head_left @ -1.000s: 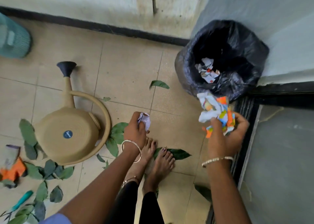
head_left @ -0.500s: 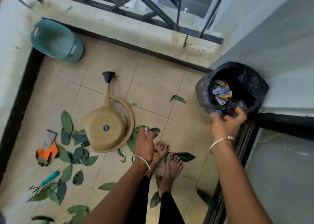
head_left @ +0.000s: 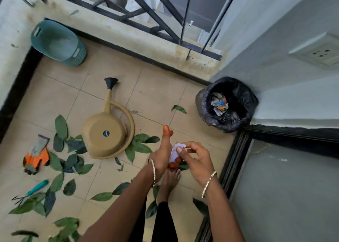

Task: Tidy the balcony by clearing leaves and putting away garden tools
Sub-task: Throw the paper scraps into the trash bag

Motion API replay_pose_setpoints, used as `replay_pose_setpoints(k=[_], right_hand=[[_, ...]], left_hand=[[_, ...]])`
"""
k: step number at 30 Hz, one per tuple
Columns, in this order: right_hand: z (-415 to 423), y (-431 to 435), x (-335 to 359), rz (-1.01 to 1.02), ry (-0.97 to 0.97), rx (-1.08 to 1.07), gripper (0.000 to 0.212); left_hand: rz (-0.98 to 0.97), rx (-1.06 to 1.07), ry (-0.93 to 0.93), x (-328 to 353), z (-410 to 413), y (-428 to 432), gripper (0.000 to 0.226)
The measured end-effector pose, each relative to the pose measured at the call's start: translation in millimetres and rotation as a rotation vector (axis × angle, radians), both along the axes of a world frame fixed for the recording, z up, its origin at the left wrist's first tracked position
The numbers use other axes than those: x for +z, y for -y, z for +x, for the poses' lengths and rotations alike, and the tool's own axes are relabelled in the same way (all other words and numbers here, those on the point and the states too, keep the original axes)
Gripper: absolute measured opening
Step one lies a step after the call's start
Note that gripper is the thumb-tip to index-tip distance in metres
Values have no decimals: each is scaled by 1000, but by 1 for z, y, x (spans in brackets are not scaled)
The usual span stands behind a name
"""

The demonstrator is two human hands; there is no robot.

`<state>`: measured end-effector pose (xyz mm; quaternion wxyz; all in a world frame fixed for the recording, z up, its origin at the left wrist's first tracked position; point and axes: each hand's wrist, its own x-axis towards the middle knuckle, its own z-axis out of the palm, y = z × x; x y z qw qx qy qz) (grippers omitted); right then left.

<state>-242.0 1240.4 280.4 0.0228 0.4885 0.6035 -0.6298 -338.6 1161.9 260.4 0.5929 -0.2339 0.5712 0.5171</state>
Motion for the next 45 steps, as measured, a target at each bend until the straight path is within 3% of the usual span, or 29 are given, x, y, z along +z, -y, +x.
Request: replay_pose_setpoints(k=[2,5,9,11,13,15,17,24,28,37,40,45], right_hand=[[4,-18,-2,-67,-29,-93,9],[10,-58,-23,-62,79,-430,7],[7,-128,-55,-34,102,-757,6],[5,-150,-66,-152,94,-772,24],[0,-156,-66,-225,176,-707,34],[-4,-151,-61,-217,233,-670,10],[-9,-132,-54,-194,227,-670,8],[-15,4,11,-317,232,-418,9],[-34,76,82,-371,206,-321,9],[-82,148,243,-288,85,221,13],[-95,157,269,-231,96,320,13],[-129,197,292,-143,106,480,12]], left_hand=[[27,15,-18,-2,2,-15,90],[-79,-152,-148,-11,2,-28,68],[-148,-234,-239,-27,2,-23,55],[-156,-241,-227,-31,1,-14,51],[-170,-235,-213,-31,1,0,47],[-210,-212,-210,-29,0,16,45],[-256,-172,-226,-22,-3,33,42],[-353,44,-258,24,-9,103,35],[-349,218,-252,88,-12,142,29],[-316,528,-365,236,0,219,21],[-291,698,-345,262,15,252,18],[-341,983,-352,296,41,318,34]])
